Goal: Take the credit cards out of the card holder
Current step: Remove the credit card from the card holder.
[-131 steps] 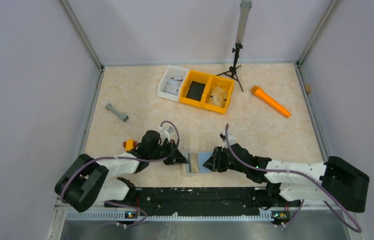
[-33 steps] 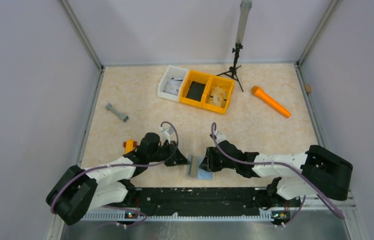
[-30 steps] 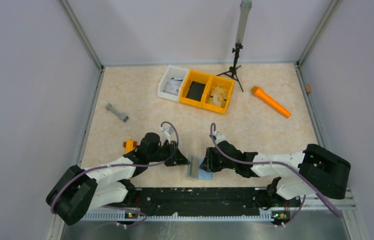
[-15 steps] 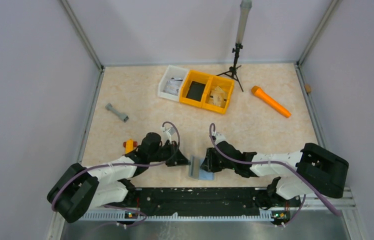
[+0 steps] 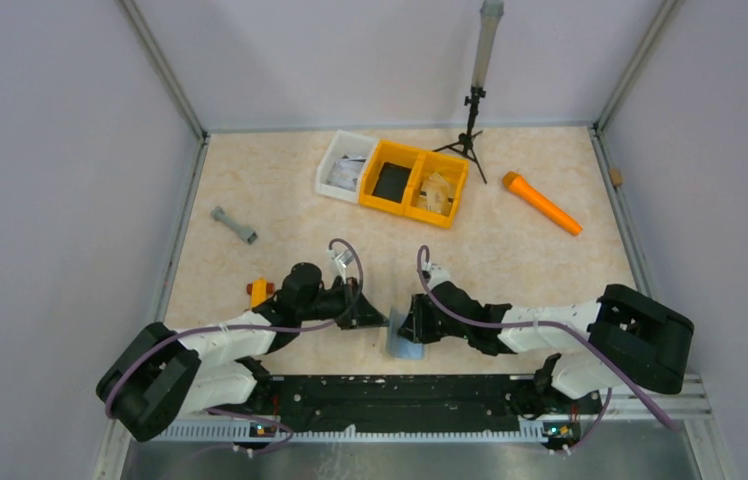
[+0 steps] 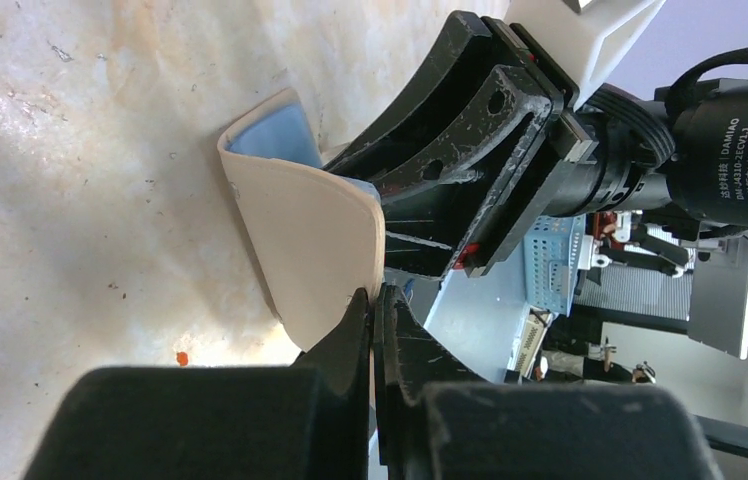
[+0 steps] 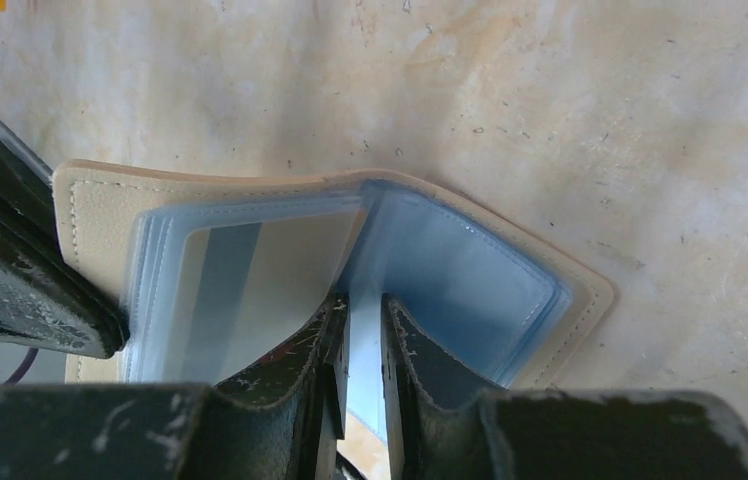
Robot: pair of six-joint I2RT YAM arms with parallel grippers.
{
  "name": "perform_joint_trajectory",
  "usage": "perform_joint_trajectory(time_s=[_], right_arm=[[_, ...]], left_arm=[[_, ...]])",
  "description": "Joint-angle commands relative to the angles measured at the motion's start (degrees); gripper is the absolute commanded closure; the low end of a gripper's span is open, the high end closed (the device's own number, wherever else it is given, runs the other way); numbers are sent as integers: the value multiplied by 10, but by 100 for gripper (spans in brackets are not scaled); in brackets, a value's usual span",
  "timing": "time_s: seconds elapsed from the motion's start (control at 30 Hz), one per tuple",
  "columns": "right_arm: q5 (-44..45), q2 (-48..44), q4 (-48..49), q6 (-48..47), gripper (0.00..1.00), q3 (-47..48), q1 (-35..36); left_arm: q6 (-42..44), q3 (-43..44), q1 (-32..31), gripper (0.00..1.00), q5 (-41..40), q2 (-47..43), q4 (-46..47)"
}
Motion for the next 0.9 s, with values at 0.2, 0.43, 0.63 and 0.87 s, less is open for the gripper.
perform_joint_trajectory(time_s=[0.2, 0.43, 0.63, 0.87], right_arm=[[11, -5, 0, -16, 78, 7, 7], [32, -63, -53, -23, 73, -1, 7], [10, -107, -40, -22, 73, -27, 6], [-39, -116, 39, 11, 51, -62, -2]], left_arm=[[37, 39, -13, 100, -35, 11, -56], [83, 75, -17, 100, -86, 11, -168], [96, 84, -17, 100, -97, 10, -197], [78, 69, -18, 100, -73, 13, -158]])
